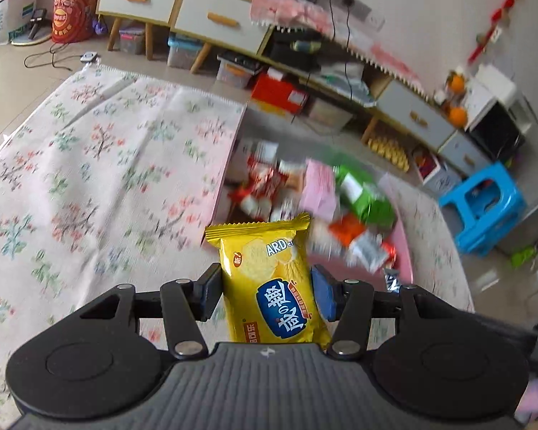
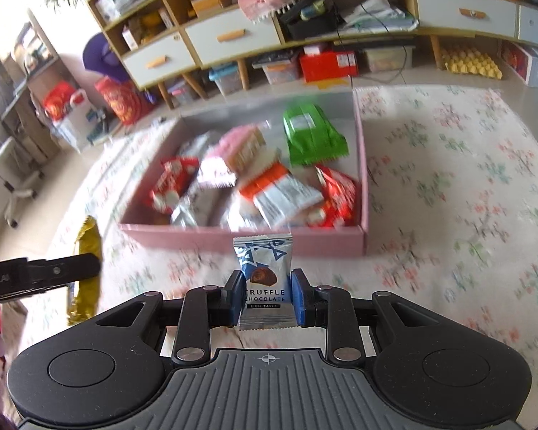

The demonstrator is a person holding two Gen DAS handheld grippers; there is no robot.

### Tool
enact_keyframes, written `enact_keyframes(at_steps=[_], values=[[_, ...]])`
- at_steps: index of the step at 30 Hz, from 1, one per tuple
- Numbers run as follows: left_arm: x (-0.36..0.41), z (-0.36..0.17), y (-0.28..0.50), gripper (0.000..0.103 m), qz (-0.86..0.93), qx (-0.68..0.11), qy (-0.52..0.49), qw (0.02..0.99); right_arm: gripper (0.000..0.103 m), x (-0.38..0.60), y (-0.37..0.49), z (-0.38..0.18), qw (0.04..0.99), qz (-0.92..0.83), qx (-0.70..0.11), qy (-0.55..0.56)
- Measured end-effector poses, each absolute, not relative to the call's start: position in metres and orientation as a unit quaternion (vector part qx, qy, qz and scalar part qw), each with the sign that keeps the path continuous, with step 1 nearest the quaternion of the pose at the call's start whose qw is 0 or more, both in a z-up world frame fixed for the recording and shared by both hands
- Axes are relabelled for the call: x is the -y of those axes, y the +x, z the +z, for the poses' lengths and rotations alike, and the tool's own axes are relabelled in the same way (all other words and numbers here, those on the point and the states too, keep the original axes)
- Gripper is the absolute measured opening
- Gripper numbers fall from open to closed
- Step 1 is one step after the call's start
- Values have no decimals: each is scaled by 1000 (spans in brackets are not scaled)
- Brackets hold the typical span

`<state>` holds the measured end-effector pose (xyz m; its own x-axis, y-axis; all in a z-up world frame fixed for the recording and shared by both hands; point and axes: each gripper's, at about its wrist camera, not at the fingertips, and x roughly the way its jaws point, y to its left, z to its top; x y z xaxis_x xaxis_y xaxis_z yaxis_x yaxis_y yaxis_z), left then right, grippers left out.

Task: Organize snacks
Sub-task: 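Carry both snacks into the pink box and open both tools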

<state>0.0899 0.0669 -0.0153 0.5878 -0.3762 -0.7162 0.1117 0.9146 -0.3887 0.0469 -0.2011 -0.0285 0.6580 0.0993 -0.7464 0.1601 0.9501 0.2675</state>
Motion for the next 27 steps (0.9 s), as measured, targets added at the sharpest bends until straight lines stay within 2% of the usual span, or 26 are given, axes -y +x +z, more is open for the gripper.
enact_keyframes(at_steps=[11, 18, 27], values=[[-49, -22, 130, 49, -120, -366, -129, 914, 26, 202, 83, -34, 899, -33, -378, 218], [-36, -30, 140, 49, -98, -363, -81, 923, 26, 199, 94, -41, 898, -38, -379, 221], [-34, -38, 140, 49, -93, -369, -71, 922, 28, 200, 98, -46, 892, -45, -379, 244]])
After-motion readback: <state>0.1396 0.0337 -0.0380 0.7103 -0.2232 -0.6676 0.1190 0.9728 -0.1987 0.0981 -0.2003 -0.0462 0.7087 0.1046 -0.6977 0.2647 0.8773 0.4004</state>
